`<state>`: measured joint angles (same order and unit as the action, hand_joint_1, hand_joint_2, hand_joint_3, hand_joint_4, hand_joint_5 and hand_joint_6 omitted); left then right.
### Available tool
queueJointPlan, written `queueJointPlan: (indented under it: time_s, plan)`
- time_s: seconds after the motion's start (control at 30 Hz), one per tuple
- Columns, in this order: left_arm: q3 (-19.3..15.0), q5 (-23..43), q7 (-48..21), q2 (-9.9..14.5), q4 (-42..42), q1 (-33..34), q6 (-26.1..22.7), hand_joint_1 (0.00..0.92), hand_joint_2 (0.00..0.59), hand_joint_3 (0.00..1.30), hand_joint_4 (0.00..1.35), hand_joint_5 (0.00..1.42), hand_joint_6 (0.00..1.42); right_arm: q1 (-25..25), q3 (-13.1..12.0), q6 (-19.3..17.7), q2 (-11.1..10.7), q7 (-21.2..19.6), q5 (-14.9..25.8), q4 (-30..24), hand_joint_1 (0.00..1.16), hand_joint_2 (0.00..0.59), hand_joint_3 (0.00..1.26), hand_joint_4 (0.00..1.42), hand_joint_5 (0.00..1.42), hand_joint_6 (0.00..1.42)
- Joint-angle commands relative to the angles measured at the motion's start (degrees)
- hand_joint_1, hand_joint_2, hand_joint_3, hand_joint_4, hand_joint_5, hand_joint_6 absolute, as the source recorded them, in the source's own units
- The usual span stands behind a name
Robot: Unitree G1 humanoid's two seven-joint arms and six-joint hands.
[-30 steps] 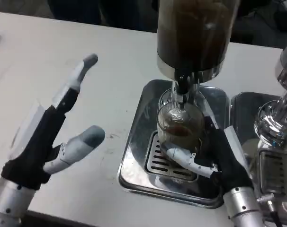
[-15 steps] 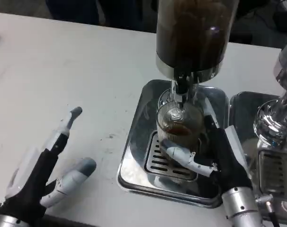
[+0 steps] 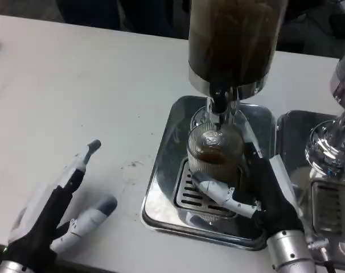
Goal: Grasp the cup under the faucet to collect the drink, then remove the cup.
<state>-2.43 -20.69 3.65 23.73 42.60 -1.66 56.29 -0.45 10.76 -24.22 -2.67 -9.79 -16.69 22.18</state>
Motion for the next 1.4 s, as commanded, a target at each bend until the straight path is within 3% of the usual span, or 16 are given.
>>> queueJointPlan:
  time_s: [0.03,0.37,0.73,0.93,1.4]
  plan:
    - [0.56,0.69,0.84,0.69,0.66,0.15,0.47,0.0,0.138,0.02,0.0,0.0,0.0,-0.58,0.51,0.84,0.41,1.57,0.62,1.31,0.79,0.193,0.0,0.06,0.08,0.2]
    - [0.35,1.38,1.21,0.64,0.58,-0.5,0.44,0.0,0.141,0.03,0.0,0.0,0.0,-2.74,1.16,1.22,0.83,2.51,0.46,3.02,0.79,0.187,0.0,0.06,0.08,0.21]
    - [0.29,2.63,0.96,0.62,0.1,-0.98,0.06,0.0,0.143,0.06,0.0,0.02,0.0,-4.98,1.34,1.4,1.47,2.41,0.84,6.59,0.85,0.181,0.01,0.15,0.15,0.23]
    - [-0.12,3.46,0.82,0.92,0.07,-1.36,-0.03,0.0,0.144,0.07,0.0,0.02,0.0,-6.05,1.32,0.92,2.17,2.34,1.14,8.94,0.89,0.179,0.07,0.19,0.19,0.26]
    - [-0.76,4.28,0.54,0.77,-0.55,-2.75,-0.23,0.0,0.145,0.08,0.0,0.03,0.0,-8.71,1.19,0.06,3.43,-1.24,0.04,13.01,0.99,0.189,0.4,0.44,0.43,0.47]
